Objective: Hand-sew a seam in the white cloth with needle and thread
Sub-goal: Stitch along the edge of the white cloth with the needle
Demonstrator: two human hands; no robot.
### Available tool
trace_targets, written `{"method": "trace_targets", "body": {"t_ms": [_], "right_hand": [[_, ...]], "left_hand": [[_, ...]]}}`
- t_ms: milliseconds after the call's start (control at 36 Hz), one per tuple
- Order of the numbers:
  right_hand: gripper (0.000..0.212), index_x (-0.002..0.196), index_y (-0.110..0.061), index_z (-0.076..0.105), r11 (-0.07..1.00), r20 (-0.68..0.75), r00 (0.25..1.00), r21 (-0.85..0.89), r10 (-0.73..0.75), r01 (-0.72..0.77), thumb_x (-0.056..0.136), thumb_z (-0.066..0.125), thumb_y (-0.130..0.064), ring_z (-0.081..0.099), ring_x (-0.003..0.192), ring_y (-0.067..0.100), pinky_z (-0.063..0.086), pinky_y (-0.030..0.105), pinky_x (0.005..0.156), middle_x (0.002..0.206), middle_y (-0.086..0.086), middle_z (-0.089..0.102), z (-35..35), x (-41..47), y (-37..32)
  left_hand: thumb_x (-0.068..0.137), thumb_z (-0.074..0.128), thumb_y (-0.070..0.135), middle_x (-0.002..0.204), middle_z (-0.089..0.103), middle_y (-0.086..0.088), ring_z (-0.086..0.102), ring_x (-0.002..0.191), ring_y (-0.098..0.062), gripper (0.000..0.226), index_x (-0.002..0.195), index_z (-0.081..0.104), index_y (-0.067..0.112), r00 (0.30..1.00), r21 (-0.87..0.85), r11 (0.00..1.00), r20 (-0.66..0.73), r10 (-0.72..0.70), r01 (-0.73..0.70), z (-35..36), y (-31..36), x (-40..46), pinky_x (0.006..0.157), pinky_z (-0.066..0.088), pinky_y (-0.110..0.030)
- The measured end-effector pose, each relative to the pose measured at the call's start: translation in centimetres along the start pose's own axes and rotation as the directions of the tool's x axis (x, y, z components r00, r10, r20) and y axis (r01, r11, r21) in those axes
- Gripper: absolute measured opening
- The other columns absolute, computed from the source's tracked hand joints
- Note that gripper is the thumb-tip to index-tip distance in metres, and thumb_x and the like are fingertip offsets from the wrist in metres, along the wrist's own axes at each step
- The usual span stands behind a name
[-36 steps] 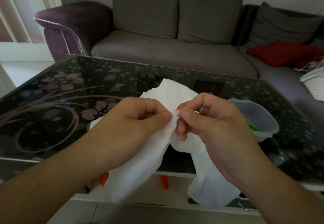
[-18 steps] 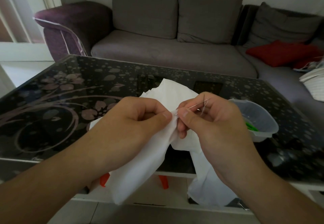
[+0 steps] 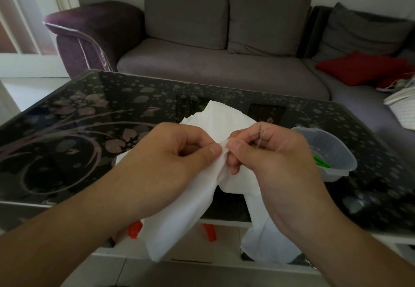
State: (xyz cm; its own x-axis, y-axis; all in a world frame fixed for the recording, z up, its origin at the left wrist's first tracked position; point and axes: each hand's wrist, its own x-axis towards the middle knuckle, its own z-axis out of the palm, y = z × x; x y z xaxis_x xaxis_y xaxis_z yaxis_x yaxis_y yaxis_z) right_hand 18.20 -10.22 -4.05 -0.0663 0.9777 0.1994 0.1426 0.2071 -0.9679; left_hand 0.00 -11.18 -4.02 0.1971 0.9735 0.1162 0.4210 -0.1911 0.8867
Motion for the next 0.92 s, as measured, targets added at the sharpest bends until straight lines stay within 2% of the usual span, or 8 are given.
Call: {"method": "trace_targets", "body": {"t_ms": [139,250,333,528,583,750,833,917], "right_hand": [[0.019,0.078,-0.005,0.073,0.998,0.016,0.999,0.043,0.034,-0.034,0.093,0.063,0.003,0.064,0.064,0.020,0.057,0.030,0.078,0.068,0.008,0.070,-0.02,0.22,0.20],[0.024,0.073,-0.006,0.073,0.994,0.027,0.997,0.089,0.066,-0.068,0.094,0.063,0.002,0.064,0.069,0.024,0.057,0.041,0.087,0.068,0.008,0.069,0.10,0.26,0.10],[0.026,0.070,-0.006,0.073,0.988,0.043,0.995,0.120,0.091,-0.095,0.093,0.063,0.003,0.065,0.070,0.025,0.054,0.036,0.084,0.068,0.009,0.069,0.09,0.37,0.08],[0.027,0.068,0.001,0.069,0.969,0.094,0.986,0.197,0.135,-0.151,0.093,0.061,0.006,0.065,0.066,0.018,0.057,0.023,0.072,0.068,0.009,0.067,-0.07,0.39,0.09],[0.027,0.068,0.000,0.070,0.967,0.102,0.984,0.195,0.149,-0.166,0.093,0.060,0.005,0.066,0.065,0.014,0.057,0.022,0.072,0.066,0.008,0.067,-0.07,0.45,0.16],[0.028,0.067,0.000,0.069,0.952,0.160,0.970,0.216,0.182,-0.214,0.093,0.059,0.005,0.068,0.070,0.006,0.056,0.021,0.071,0.067,0.010,0.066,-0.28,0.61,0.18],[0.024,0.069,0.001,0.068,0.950,0.182,0.969,0.232,0.167,-0.208,0.091,0.059,0.006,0.066,0.068,0.010,0.054,0.022,0.067,0.070,0.015,0.065,-0.38,0.68,0.09],[0.009,0.072,0.003,0.068,0.934,0.224,0.960,0.275,0.168,-0.228,0.077,0.066,-0.004,0.061,0.061,0.017,0.053,0.022,0.062,0.070,0.018,0.063,-0.44,0.76,-0.01]], "left_hand": [[0.099,0.060,0.036,0.079,0.076,0.013,0.070,0.074,-0.004,0.022,0.088,0.078,0.030,1.000,0.020,1.000,-0.007,0.014,-0.014,0.05,-0.18,0.16,0.070,0.049,-0.021],[0.098,0.061,0.036,0.075,0.074,0.018,0.067,0.070,0.001,0.021,0.086,0.077,0.031,0.999,0.043,0.999,-0.017,0.029,-0.028,0.09,-0.32,0.17,0.062,0.044,-0.009],[0.099,0.061,0.035,0.074,0.073,0.020,0.066,0.070,0.003,0.020,0.087,0.076,0.032,0.999,0.065,0.997,-0.007,0.046,-0.046,0.14,-0.32,0.18,0.061,0.043,-0.005],[0.100,0.059,0.034,0.079,0.073,0.022,0.068,0.076,0.004,0.019,0.089,0.075,0.033,0.997,0.093,0.993,0.015,0.072,-0.073,0.20,-0.13,0.12,0.064,0.045,-0.006],[0.099,0.058,0.037,0.083,0.074,0.022,0.069,0.081,0.004,0.019,0.090,0.075,0.035,0.997,0.112,0.991,0.018,0.071,-0.073,0.23,-0.15,0.12,0.065,0.046,-0.006],[0.098,0.059,0.038,0.081,0.073,0.021,0.068,0.079,0.002,0.018,0.090,0.075,0.034,0.996,0.100,0.991,0.028,0.084,-0.087,0.19,-0.12,0.09,0.065,0.046,-0.007],[0.098,0.059,0.034,0.080,0.074,0.020,0.069,0.077,0.002,0.019,0.089,0.076,0.032,0.993,0.080,0.991,0.046,0.104,-0.108,0.02,0.02,0.13,0.067,0.046,-0.006],[0.100,0.060,0.032,0.082,0.075,0.018,0.069,0.079,0.001,0.019,0.091,0.076,0.031,0.991,0.080,0.989,0.065,0.118,-0.123,-0.09,0.02,0.12,0.068,0.046,-0.006]]}}
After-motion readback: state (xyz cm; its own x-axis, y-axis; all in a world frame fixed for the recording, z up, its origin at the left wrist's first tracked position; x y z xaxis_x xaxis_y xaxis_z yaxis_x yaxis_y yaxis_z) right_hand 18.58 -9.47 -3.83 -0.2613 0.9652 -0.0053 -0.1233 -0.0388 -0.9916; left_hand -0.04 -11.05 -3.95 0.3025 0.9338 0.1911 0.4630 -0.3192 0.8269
